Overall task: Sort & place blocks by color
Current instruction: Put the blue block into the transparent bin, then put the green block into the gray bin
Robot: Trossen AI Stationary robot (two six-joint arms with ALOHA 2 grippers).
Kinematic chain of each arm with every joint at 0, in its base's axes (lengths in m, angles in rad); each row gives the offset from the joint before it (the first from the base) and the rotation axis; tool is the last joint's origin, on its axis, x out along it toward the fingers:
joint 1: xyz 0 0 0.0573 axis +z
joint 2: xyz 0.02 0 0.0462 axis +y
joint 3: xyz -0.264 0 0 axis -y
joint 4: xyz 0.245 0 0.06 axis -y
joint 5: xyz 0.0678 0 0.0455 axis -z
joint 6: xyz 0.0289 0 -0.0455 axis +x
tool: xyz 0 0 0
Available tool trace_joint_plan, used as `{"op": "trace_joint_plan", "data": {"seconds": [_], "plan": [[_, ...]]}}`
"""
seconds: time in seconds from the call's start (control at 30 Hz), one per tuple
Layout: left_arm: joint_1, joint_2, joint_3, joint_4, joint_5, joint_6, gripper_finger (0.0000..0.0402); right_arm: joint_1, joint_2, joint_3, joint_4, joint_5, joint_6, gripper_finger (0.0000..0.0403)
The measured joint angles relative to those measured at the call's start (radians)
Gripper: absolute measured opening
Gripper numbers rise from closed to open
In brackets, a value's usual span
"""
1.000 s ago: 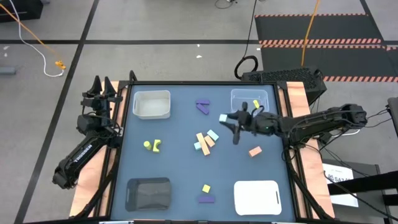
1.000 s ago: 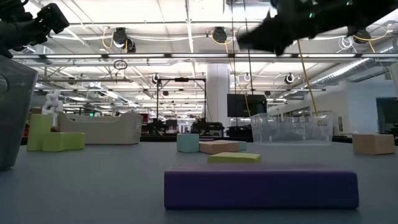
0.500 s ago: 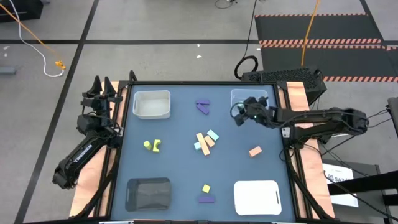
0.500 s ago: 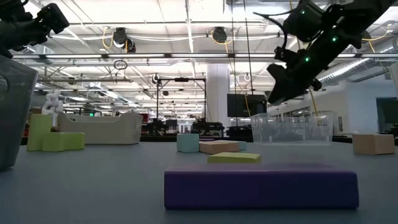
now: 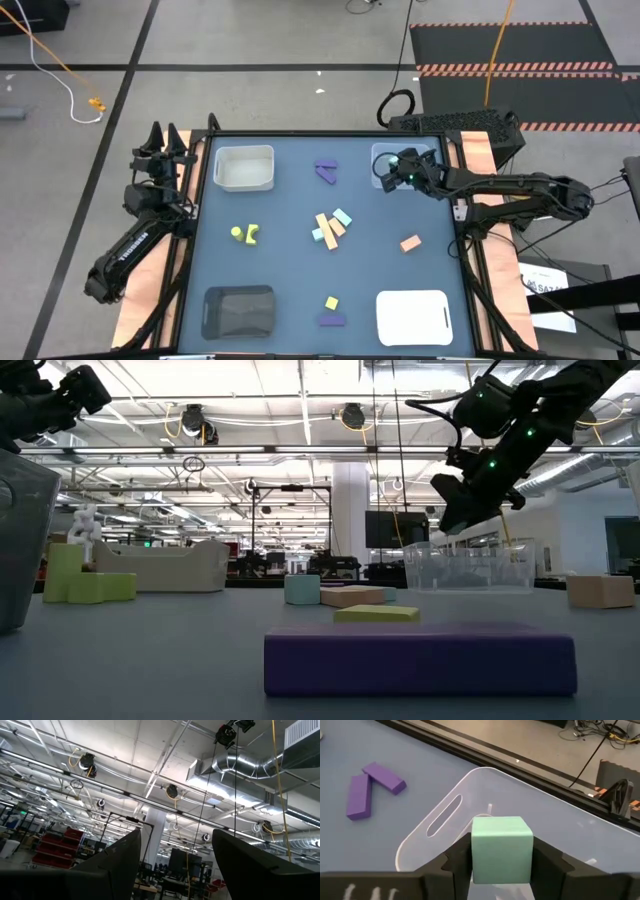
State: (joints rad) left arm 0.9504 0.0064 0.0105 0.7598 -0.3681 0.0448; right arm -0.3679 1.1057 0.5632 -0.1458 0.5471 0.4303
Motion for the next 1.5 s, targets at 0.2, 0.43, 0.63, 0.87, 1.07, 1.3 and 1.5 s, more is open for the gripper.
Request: {"op": "trace_joint_plan", "data": {"seconds": [0.2,0.43,0.63,0.87,1.07,1.3,1.5], "plan": [[0.0,0.0,0.0,0.0,0.0,0.0,0.0244,0.0,0.0,0.0,-0.006,-0.001,-0.011,0.0176],[0.0,0.0,0.0,0.0,0.0,0.0,0.0244,0.001,0.0,0.0,-0.005,-0.008,-0.008,0.0212],[0.0,0.0,0.0,0.0,0.0,-0.019,0.0244,0.002,0.0,0.0,0.033,-0.109,-0.081,0.0214],[0.0,0.0,0.0,0.0,0.009,-0.05,0.0244,0.002,0.0,0.0,0.1,-0.107,-0.11,0.0206],[0.0,0.0,0.0,0.0,0.009,-0.05,0.0244,0.002,0.0,0.0,0.127,-0.107,-0.11,0.0206],[0.0,0.0,0.0,0.0,0.011,-0.183,0.0244,0.002,0.0,0.0,0.127,-0.107,-0.102,0.0206],[0.0,0.0,0.0,0.001,0.034,-0.338,0.0244,0.019,0.0,0.0,0.127,-0.183,-0.107,0.0205]]}}
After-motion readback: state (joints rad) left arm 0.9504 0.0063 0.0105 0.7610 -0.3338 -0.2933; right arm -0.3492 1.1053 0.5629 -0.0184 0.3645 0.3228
